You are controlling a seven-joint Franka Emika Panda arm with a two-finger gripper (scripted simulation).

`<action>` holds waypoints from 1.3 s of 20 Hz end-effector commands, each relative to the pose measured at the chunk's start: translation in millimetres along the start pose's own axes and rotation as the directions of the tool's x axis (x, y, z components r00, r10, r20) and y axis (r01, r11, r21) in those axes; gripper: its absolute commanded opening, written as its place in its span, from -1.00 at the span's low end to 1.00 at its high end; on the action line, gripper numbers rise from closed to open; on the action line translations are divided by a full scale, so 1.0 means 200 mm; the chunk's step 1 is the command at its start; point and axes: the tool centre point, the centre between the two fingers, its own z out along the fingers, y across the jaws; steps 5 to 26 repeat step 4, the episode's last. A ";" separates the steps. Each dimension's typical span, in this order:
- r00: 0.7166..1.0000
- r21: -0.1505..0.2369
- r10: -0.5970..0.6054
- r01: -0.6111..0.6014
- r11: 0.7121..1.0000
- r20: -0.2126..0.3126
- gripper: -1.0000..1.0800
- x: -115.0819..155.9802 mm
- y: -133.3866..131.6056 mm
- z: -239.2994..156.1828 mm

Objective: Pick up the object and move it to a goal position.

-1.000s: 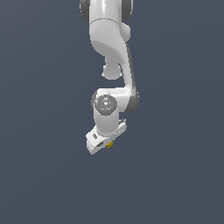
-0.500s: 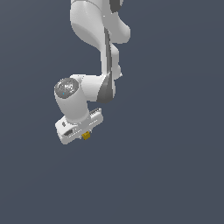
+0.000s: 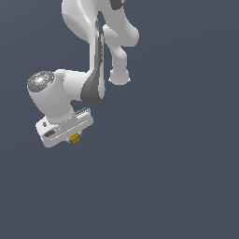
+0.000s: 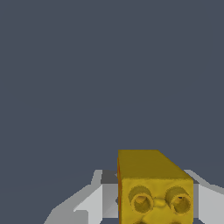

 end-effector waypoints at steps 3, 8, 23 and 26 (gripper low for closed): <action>1.000 0.001 -0.002 0.002 1.000 0.000 -1.00 -0.02 0.03 -0.02; 1.000 0.001 -0.002 0.002 1.000 0.000 -1.00 -0.02 0.03 -0.02; 1.000 0.001 -0.002 0.002 1.000 0.000 -1.00 -0.02 0.03 -0.02; 1.000 0.001 -0.002 0.002 1.000 0.000 -1.00 -0.02 0.03 -0.02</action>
